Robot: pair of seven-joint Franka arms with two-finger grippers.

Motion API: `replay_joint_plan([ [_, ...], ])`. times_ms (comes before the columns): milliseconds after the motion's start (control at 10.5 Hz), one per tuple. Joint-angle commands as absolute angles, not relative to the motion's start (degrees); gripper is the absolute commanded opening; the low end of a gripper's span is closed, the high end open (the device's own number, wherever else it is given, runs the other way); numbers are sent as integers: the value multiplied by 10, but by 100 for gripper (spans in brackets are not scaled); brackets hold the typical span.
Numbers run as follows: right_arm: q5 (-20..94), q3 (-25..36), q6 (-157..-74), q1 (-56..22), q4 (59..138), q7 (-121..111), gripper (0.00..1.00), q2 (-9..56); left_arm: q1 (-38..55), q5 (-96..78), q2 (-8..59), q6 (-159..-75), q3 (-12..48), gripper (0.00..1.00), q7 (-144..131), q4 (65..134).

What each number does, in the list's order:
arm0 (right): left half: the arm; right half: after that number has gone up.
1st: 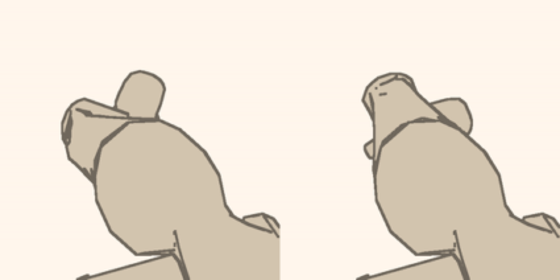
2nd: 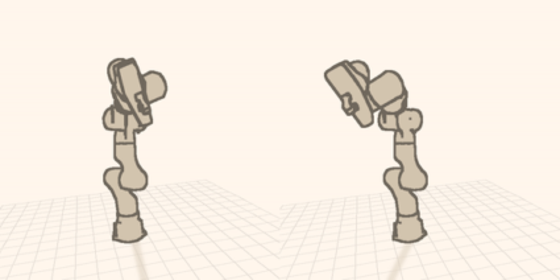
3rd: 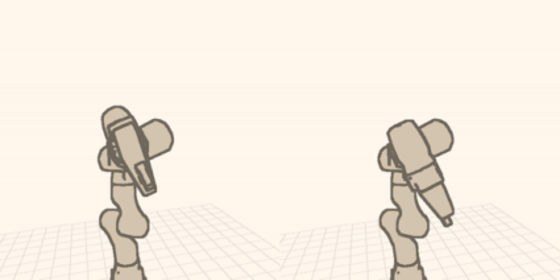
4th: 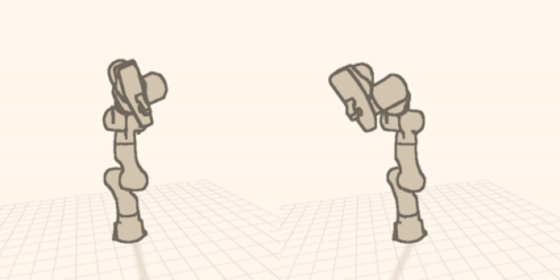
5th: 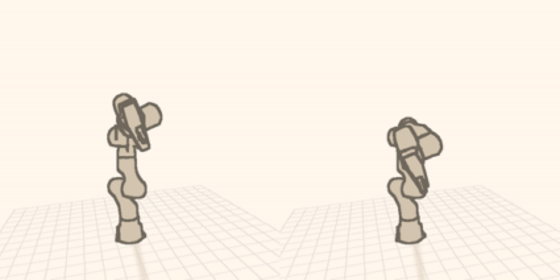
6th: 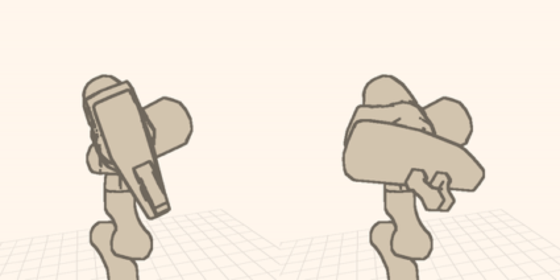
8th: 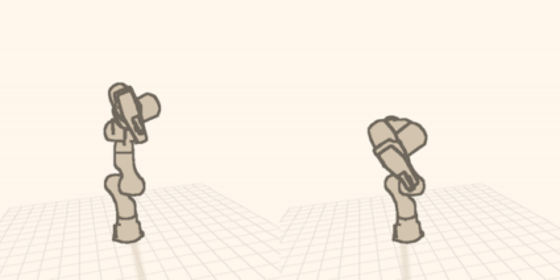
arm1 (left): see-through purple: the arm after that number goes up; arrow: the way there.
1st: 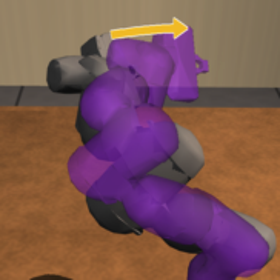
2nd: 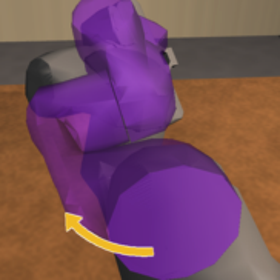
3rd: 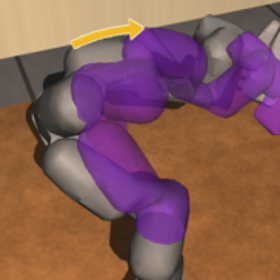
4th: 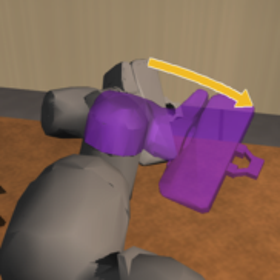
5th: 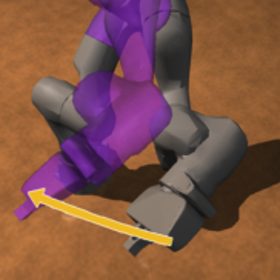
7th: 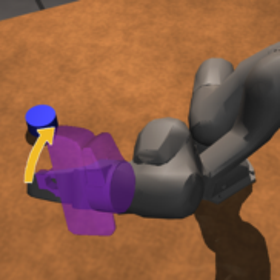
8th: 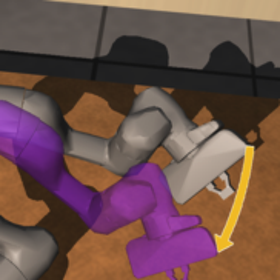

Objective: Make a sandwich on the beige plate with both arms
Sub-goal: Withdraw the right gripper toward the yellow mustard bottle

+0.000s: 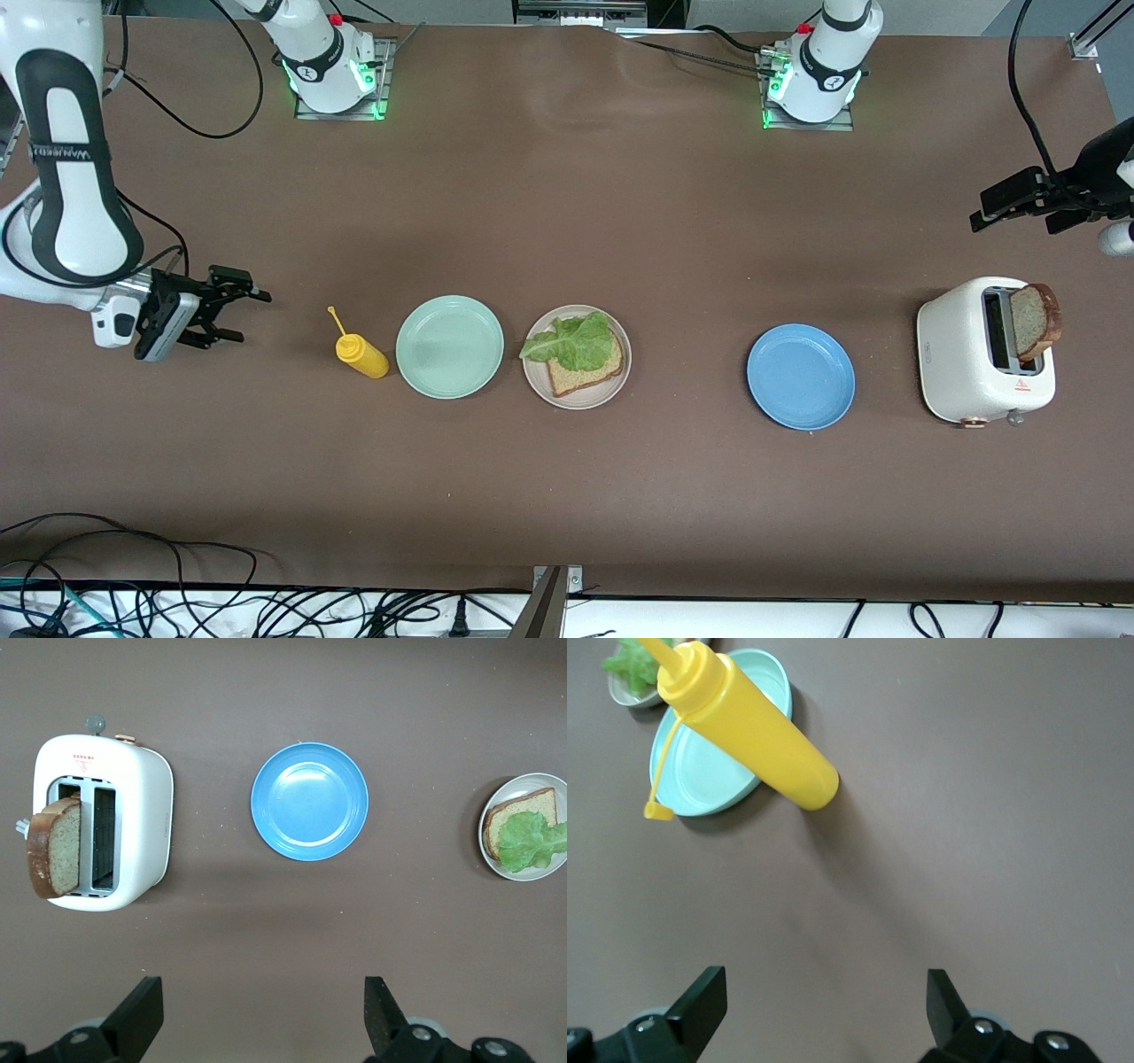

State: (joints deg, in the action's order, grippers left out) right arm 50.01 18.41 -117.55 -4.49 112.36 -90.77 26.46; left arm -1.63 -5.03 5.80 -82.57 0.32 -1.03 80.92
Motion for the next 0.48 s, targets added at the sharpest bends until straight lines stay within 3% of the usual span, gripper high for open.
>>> replay_joint_plan([
  [0, 592, 171, -1179, -33, 1115, -1051, 100, 301, -22, -34, 62, -823, 11, 100, 14, 795],
  [381, 726, 153, -1150, -33, 1115, -1250, 100, 332, -22, -15, 64, -823, 10, 100, 30, 778],
])
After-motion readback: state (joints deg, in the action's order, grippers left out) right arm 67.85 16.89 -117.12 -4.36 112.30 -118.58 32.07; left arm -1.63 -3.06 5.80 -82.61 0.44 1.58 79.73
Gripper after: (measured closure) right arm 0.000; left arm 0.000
